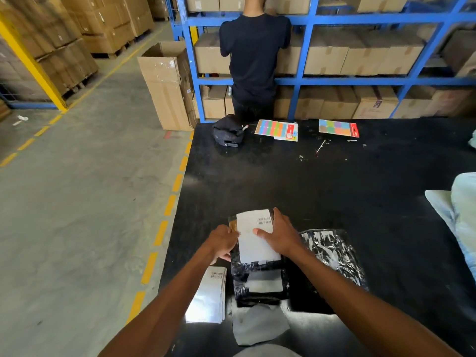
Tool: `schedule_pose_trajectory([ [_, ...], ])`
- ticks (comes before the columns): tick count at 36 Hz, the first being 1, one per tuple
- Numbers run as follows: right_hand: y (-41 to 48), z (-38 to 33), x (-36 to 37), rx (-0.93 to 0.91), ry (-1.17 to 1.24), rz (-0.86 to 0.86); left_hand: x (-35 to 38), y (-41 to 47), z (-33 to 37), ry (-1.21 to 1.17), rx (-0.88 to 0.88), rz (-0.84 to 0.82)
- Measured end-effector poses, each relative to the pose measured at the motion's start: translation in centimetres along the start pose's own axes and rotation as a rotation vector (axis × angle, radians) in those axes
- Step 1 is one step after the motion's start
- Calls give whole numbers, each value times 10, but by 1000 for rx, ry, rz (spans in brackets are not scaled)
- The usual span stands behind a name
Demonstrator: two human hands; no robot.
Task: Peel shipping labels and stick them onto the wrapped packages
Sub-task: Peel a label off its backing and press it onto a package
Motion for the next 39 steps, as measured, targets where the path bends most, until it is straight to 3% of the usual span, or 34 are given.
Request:
schedule_pose_trajectory([
  [6, 55, -22, -20, -36, 99, 15, -31, 45, 34, -49, 7, 92],
  [11, 94, -23, -15, 17, 202, -13, -44, 106, 34, 67, 12, 186],
  [22, 159, 9, 11, 100, 190, -92, -29, 182, 15, 162, -28, 53],
  [31, 175, 32, 32, 106, 210, -119, -20, 179, 24, 291, -1, 60],
  [39, 176, 31, 33, 110, 146, -125, -28, 165, 17, 367, 98, -70],
])
Point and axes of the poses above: each hand's wrist, its own y-axis towards the middle knuckle, its own x-axis out of the palm, z = x × y, the point moved 1 cm from there along y, towards the middle knuckle, and after that the axes turned 5 degrees about -z, right-handed, at the moved point
